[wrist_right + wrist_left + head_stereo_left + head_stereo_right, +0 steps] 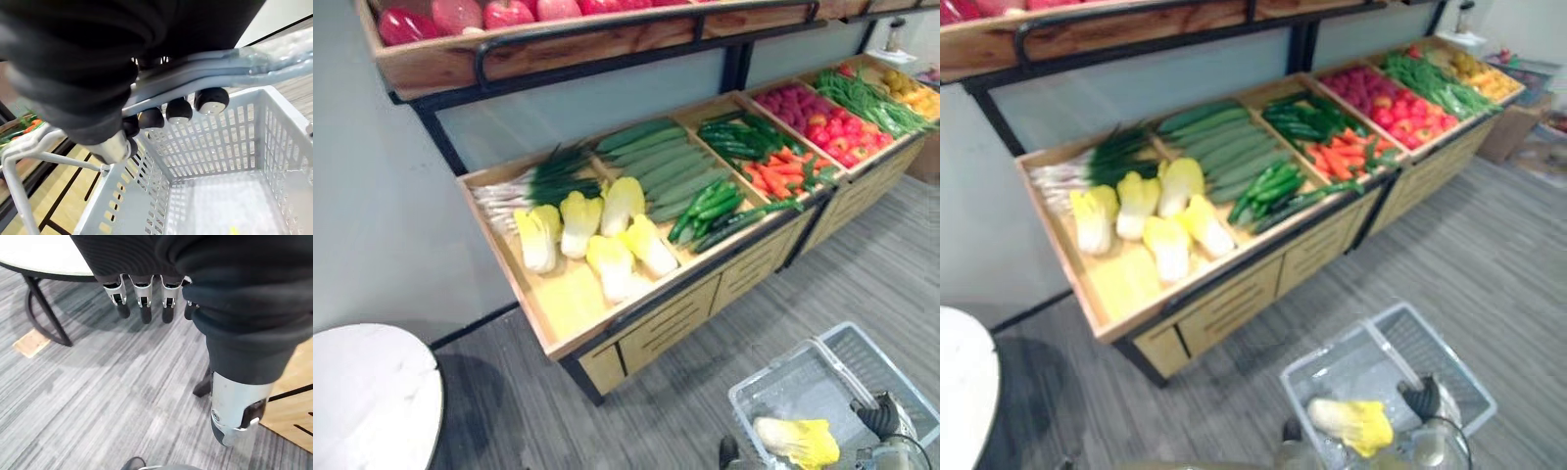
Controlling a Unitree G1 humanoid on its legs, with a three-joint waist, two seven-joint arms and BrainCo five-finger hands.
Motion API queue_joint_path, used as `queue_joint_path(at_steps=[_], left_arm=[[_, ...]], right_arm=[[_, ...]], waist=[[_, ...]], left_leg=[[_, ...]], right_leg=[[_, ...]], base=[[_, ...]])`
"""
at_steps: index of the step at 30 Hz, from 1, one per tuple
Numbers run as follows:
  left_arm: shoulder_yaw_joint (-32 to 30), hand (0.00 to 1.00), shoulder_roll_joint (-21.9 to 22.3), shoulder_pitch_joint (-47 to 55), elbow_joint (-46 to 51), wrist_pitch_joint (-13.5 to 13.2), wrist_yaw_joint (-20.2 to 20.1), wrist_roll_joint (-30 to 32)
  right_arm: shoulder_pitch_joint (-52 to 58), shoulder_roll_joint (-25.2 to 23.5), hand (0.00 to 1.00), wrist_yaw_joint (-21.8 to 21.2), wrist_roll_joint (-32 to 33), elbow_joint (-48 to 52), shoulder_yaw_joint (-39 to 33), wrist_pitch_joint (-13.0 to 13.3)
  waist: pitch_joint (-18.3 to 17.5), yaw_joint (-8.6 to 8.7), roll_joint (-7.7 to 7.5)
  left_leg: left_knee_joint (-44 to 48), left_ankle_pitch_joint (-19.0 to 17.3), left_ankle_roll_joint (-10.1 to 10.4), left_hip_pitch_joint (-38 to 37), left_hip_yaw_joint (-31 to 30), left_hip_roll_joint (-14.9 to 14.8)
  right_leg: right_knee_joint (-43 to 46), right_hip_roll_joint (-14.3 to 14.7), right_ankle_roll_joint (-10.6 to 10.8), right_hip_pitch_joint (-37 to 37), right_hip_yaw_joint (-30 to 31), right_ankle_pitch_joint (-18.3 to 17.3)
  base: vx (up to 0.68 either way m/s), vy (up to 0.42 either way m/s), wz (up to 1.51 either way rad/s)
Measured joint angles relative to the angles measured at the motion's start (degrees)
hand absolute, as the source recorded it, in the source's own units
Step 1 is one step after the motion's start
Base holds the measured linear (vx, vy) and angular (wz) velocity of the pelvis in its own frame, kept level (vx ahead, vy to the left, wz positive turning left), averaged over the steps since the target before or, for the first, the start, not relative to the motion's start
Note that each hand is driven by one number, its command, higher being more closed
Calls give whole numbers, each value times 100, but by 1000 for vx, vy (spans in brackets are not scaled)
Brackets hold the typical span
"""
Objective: Pick vegetable in the basket
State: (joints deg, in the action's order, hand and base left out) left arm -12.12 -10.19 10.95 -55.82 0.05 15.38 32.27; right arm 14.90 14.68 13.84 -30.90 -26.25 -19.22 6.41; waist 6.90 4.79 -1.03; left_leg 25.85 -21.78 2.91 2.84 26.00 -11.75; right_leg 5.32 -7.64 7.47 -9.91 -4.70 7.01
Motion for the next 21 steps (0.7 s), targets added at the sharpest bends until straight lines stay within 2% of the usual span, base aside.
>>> queue_joint_path(at_steps=[1,2,3,4,5,6,7,8,9,10,11,13,14,15,17,18,20,21], left_arm=[[18,0,-46,-64,-2,1,-1,4],[27,0,-115,-134,-12,-10,-17,4],[41,0,-138,-190,-7,-17,-20,4],[70,0,-246,-284,34,-46,-21,4],[72,0,-316,-286,58,-54,-23,2],[47,0,-381,-258,56,-50,-35,-1],[-2,0,-378,-276,34,-31,-39,-10],[-2,0,-348,-340,-75,-53,-65,-12],[-38,0,-330,-331,-118,-91,-69,-13],[-53,0,-279,-260,-117,-66,-67,-16],[-55,0,-275,-209,-118,-66,-67,-16],[-72,0,-181,-43,-126,-69,-73,-11],[-83,0,-119,25,-124,-67,-86,0],[-84,0,-107,39,-126,-67,-90,0],[-146,0,-86,50,-112,-68,-82,-1],[-152,0,-87,19,-110,-68,-88,-1],[-126,0,65,22,-117,-60,-84,1],[-118,0,100,22,-117,-60,-86,1]], right_arm=[[-1,-54,100,0,10,91,6,-5],[-147,-81,100,-16,61,242,58,-11],[-186,-69,100,-17,69,328,81,-11],[-228,28,100,16,159,428,61,-14],[-273,98,100,3,165,429,85,-14],[-322,231,100,-33,164,429,256,-15],[-357,251,100,-49,163,420,317,-27],[-587,177,100,-58,163,333,433,-63],[-756,134,100,-70,158,289,521,-80],[-838,120,100,-82,158,267,651,-89],[-858,116,100,-82,160,263,705,-89],[-1122,116,100,-118,164,262,1100,-59],[-1363,106,100,-188,164,261,1328,36],[-1403,104,100,-199,164,261,1372,50],[-1576,104,100,-222,163,268,1604,153],[-1615,116,100,-259,163,267,1702,164],[-1539,177,100,-293,162,258,1840,156],[-1506,213,100,-293,161,256,1868,149]], waist=[[67,-7,-24],[223,-51,125],[318,-9,117],[456,44,9],[515,58,-46],[461,58,-262],[479,55,-262],[489,-53,-212],[547,-88,-262],[488,-62,-409],[452,-85,-426],[344,-270,-375],[317,-381,-373],[312,-391,-373],[282,-440,-385],[249,-469,-371],[179,-498,-107],[166,-485,-47]], left_leg=[[64,-49,-33,16,76,-43],[74,-2,-159,-15,459,-345],[64,28,-185,-24,521,-400],[-33,115,-217,-149,658,-400],[-51,135,-225,-227,740,-416],[226,139,-235,-254,1029,-568],[447,168,-283,-182,1068,-643],[-62,119,-275,-18,947,-589],[-631,655,-433,-260,1179,-424],[-760,720,-470,-438,1623,-272],[-745,712,-483,-450,1770,-266],[-756,713,-482,-453,2356,-373],[-745,739,-439,-404,2753,-458],[-730,745,-430,-389,2833,-477],[-395,747,-426,-202,3188,-677],[-137,747,-427,-78,3286,-856],[38,798,-399,-68,3548,-1057],[41,812,-387,-91,3586,-1081]], right_leg=[[65,40,47,-98,-1,94],[508,168,56,-359,-233,313],[1310,89,-255,-558,-558,74],[2887,-332,-681,-798,-1232,-455],[3457,-520,-848,-791,-1467,-551],[3913,-751,-930,-703,-1863,-405],[3743,-677,-1176,-646,-2111,-274],[2878,-372,-1289,-387,-2200,-185],[3234,-516,-1234,-264,-2271,-595],[3967,-957,-976,-34,-2326,-1004],[4073,-1091,-944,127,-2334,-1023],[3959,-1417,-771,509,-2416,-907],[3614,-1564,-538,668,-2480,-747],[3505,-1581,-494,714,-2480,-718],[2476,-1571,-165,1027,-2472,-515],[1829,-1392,283,1167,-2516,-835],[963,-1056,367,1412,-2691,-1206],[922,-1028,360,1425,-2691,-1234]], base=[[-174,128,-101],[-165,108,-92],[-168,127,-92],[-60,78,-42],[13,78,-76],[46,51,-79],[-119,28,-112],[-332,36,-106],[-334,45,-121],[-190,52,-95],[-16,23,-111],[-37,-42,-156],[-65,-108,-150],[-70,-149,-149],[-52,-276,-105],[-46,-426,-111],[-23,-370,-90],[-7,-268,-49]])
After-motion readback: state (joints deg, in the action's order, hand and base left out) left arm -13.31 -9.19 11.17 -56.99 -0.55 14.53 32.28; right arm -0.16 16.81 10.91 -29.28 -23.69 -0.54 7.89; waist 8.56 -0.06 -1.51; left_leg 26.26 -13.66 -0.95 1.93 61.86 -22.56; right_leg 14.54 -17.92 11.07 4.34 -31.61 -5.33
